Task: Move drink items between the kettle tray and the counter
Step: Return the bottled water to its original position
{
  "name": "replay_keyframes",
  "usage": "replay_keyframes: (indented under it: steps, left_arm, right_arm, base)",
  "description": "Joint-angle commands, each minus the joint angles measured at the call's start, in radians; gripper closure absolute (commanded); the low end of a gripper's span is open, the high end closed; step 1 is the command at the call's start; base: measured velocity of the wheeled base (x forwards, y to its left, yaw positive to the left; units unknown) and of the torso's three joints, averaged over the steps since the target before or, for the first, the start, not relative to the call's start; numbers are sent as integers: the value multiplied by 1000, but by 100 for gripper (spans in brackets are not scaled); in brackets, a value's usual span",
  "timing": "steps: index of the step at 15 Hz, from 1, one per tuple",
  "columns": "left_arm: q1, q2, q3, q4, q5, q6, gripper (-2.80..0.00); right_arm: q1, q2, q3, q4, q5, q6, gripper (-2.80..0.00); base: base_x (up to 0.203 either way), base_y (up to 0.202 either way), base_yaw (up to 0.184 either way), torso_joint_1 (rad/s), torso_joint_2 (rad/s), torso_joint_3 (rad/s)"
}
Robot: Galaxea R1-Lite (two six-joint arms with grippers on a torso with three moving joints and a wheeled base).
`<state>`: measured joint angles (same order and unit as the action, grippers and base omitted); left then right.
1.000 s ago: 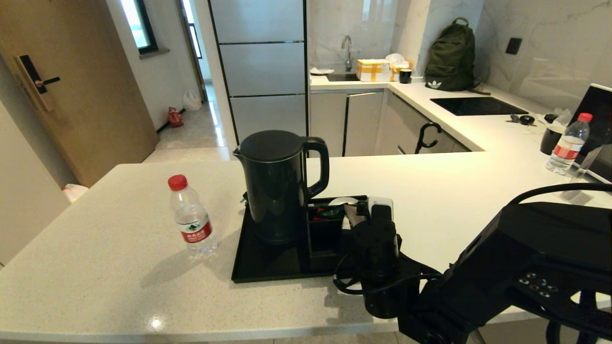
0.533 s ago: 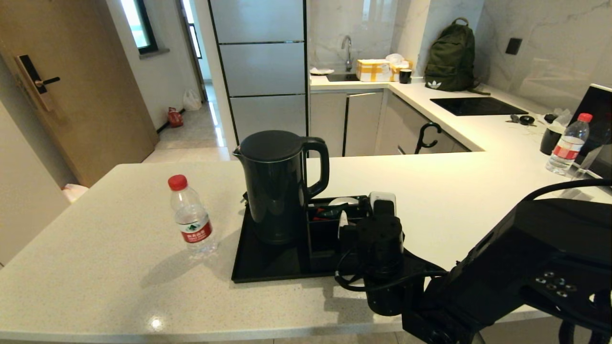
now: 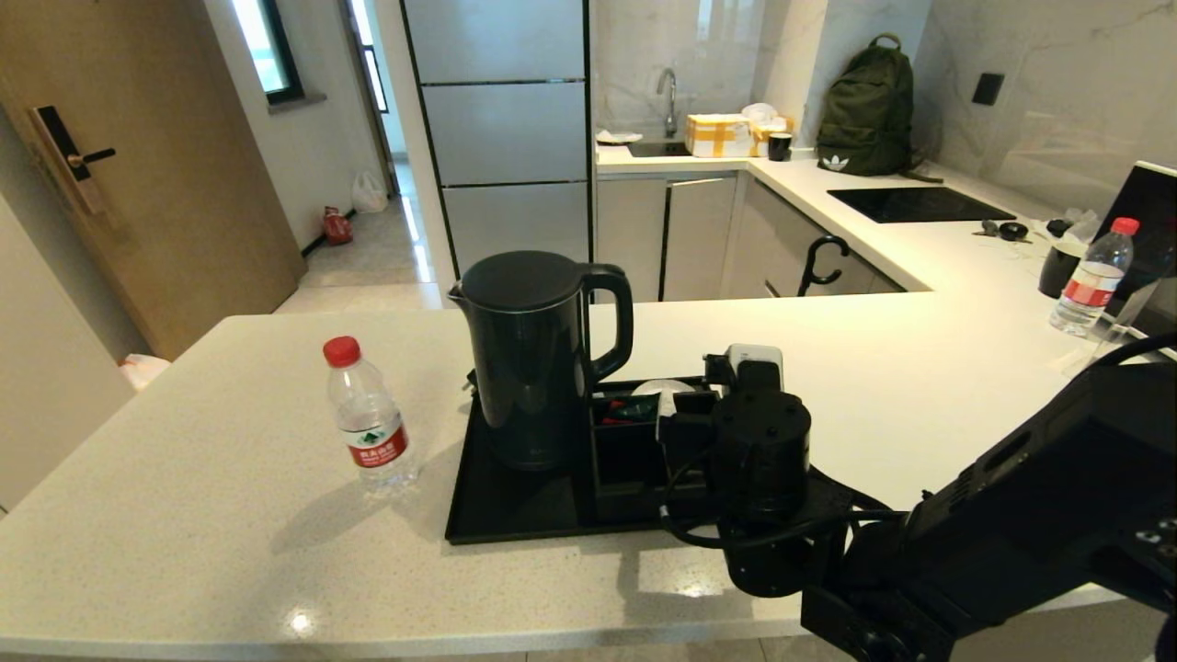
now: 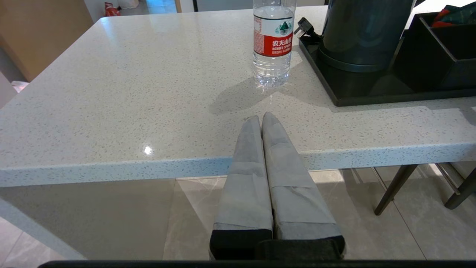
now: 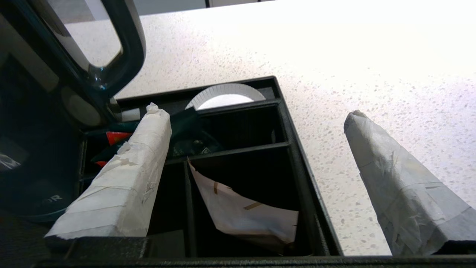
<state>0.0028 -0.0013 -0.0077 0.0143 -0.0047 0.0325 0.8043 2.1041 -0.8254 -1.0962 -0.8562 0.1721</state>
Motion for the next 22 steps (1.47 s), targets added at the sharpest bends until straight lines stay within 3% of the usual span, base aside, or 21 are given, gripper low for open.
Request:
replay_keyframes:
  steps: [1,4,7,8,12,16,22]
  left_arm:
    - [0,1,0,0,0,0,0]
    - [0,1,0,0,0,0,0]
    - [0,1,0,0,0,0,0]
    - [0,1,0,0,0,0,0]
    - [0,1,0,0,0,0,0]
    - [0,1,0,0,0,0,0]
    - [0,1,0,0,0,0,0]
  right_arm:
    - [-3,-38,16,-3,-4,0,-280]
    - [-25,-173,73,14,-4,-23,-280]
    - [-106,-297,132,67,-4,-38,-280]
    - [-156,-342,151,94,-3,-41,0]
    - [-379,-567,220,266,21,-48,0]
    - [-602,-858,239,476,30,-118,0]
    - [-780,-1575,211,1034,-17,-198,0]
  base:
    - [0,0,0,0,0,0]
    - [0,0,0,0,0,0]
    - [0,0,0,0,0,0]
    - [0,0,0,0,0,0]
    - [0,0,0,0,0,0]
    - [0,0,0,0,0,0]
    - [0,0,0,0,0,0]
